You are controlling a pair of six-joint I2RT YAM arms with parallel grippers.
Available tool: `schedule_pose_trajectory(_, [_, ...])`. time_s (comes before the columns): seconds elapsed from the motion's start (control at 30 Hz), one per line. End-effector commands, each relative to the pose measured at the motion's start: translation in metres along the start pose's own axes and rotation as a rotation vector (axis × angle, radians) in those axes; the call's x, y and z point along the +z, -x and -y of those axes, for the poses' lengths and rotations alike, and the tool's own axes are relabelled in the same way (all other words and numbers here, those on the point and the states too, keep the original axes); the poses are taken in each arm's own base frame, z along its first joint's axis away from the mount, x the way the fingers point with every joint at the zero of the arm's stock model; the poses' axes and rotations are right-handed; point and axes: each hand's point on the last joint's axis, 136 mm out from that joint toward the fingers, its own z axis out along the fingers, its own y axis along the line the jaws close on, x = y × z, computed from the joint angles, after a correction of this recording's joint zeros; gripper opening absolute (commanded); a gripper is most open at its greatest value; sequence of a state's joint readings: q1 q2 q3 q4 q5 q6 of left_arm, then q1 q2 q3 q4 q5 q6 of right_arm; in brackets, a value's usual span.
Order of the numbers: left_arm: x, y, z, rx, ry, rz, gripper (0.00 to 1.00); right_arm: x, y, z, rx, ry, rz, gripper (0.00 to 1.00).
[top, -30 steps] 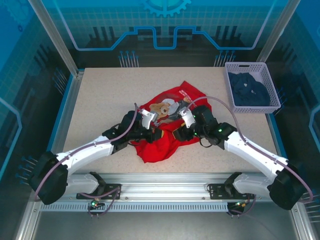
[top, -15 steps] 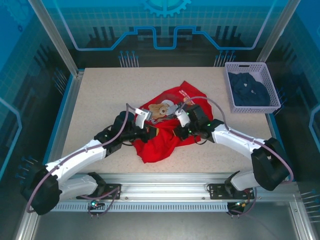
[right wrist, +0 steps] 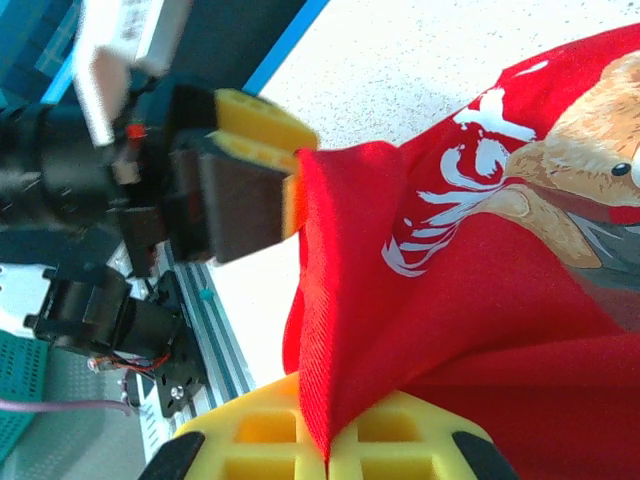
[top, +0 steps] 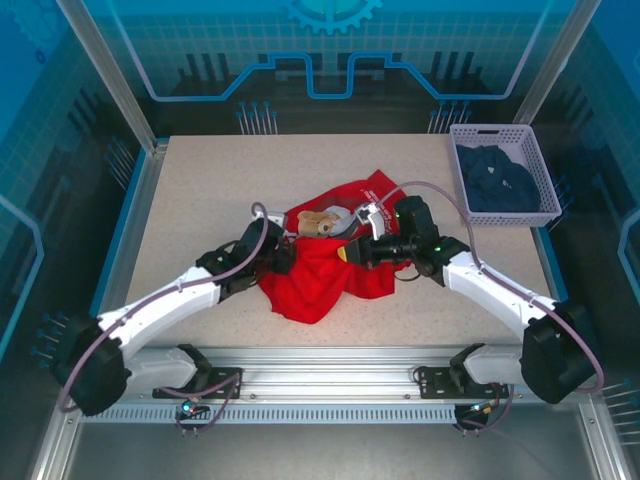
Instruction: Fold the inside-out t-shirt
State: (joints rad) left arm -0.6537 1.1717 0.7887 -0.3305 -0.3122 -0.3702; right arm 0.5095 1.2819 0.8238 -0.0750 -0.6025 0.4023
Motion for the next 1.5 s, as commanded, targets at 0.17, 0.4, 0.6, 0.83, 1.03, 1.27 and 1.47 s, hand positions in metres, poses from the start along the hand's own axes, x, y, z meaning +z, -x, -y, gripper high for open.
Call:
schedule_pose_trajectory(0.17, [-0.037,-0.024,0.058,-0.102,-0.292,-0.035,0.58,0.010,0.006,0.004,0.059,0.002,0.014,0.00])
schedule_pose_trajectory(0.4, [-0.015,-0.023,0.094,-0.144,-0.441,-0.073,0.60,0.008,0.008,0.003,0.054,-0.004,0.023,0.00])
schedule_pose_trajectory(0.6, [0.013,-0.013,0.103,-0.213,-0.499,-0.082,0.62,0.007,0.005,0.004,0.049,-0.012,0.018,0.00])
schedule_pose_trajectory(0.83, [0.042,-0.013,0.086,-0.234,-0.418,-0.086,0.50,0.004,0.006,0.002,0.038,-0.015,0.024,0.00])
schedule_pose_trajectory(1.03, [0.051,-0.004,0.079,-0.246,-0.435,-0.035,0.29,0.000,0.005,0.002,0.016,-0.029,0.022,0.00])
schedule_pose_trajectory(1.27, [0.007,0.011,0.101,-0.098,-0.684,0.067,0.00,-0.025,0.014,0.021,0.026,-0.151,0.037,0.00])
schedule_pose_trajectory(1.47, [-0.084,0.010,0.136,0.130,-1.078,0.218,0.00,-0.043,0.020,0.068,0.155,-0.367,-0.019,0.00])
